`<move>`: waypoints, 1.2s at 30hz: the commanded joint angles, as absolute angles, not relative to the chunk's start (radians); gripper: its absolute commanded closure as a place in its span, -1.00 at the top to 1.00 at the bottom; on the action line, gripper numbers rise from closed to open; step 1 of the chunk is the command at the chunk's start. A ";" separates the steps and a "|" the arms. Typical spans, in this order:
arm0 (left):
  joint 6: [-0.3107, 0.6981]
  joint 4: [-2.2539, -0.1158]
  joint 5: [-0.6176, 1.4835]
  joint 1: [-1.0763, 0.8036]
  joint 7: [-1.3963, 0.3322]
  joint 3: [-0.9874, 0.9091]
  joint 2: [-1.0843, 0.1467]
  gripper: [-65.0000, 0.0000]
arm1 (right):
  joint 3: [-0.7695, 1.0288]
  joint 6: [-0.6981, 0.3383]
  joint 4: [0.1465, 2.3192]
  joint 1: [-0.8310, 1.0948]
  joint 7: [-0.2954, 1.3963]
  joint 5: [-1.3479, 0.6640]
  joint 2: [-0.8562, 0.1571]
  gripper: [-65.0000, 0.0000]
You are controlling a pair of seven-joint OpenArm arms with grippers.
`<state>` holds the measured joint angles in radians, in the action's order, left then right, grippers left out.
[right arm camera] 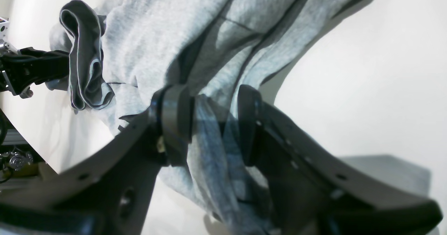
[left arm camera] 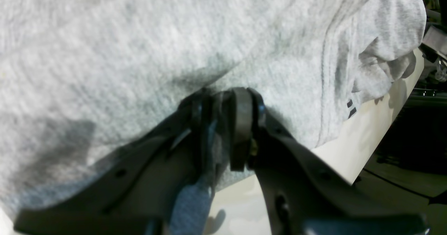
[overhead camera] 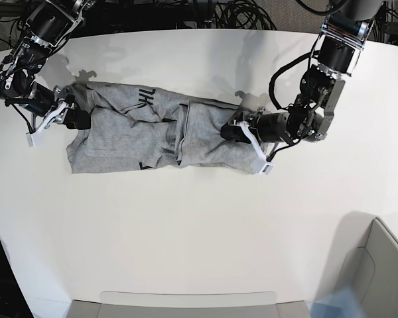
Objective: Fold the T-shirt properly
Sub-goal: 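Grasp the strip's other end with the right gripper, then lift the strip end with the right gripper and fold it toward the left gripper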
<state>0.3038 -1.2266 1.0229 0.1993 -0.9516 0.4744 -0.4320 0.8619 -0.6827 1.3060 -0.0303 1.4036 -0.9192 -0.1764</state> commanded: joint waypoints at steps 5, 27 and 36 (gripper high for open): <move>0.239 -1.214 0.914 0.177 -0.995 0.478 -0.444 -0.61 | 0.866 -0.698 1.319 -0.030 1.314 -0.869 -0.196 -0.28; 0.239 -1.214 0.914 0.176 -0.995 0.478 -0.444 -0.61 | 0.871 -0.698 1.069 -0.070 1.234 -0.796 -0.271 -0.28; 0.239 -1.214 0.914 0.177 -0.995 0.478 -0.444 -0.61 | 0.748 -0.698 1.069 -0.094 1.270 -0.923 -0.234 -0.28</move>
